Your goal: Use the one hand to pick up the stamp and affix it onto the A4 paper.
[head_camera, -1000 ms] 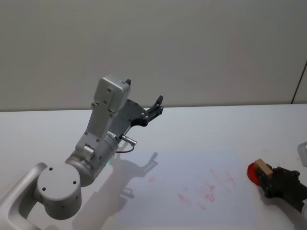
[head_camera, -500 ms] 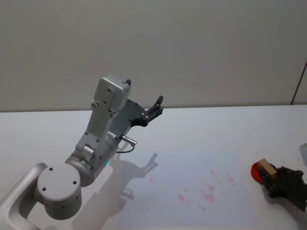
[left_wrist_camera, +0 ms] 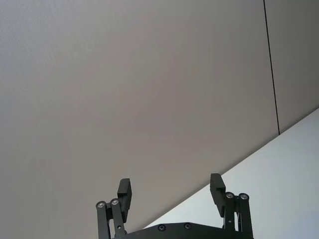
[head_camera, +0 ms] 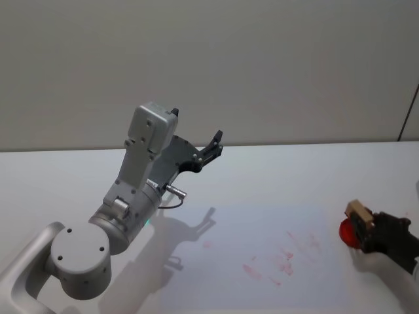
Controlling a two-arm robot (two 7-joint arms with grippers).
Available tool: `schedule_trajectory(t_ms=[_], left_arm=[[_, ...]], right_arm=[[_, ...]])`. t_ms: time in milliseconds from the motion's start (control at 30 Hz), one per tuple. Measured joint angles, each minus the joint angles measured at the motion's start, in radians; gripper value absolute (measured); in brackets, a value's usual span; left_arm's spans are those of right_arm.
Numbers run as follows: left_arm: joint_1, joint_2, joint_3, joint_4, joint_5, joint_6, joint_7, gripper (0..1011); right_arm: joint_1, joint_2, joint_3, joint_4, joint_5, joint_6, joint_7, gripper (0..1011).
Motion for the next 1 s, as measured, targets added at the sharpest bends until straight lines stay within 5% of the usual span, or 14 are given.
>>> schedule_trajectory(t_ms=[500, 1000], left_arm=[[0.0, 0.0, 0.0, 0.0, 0.0, 0.0, 0.0, 1001], [0.0, 0.0, 0.0, 0.0, 0.0, 0.0, 0.0, 1001]], right_arm=[[0.014, -0.028, -0.016, -0.101, 0.057, 0.015, 0.035, 221], [0.025, -0.086, -0.085, -0.081, -0.037, 0.006, 0.072, 221]])
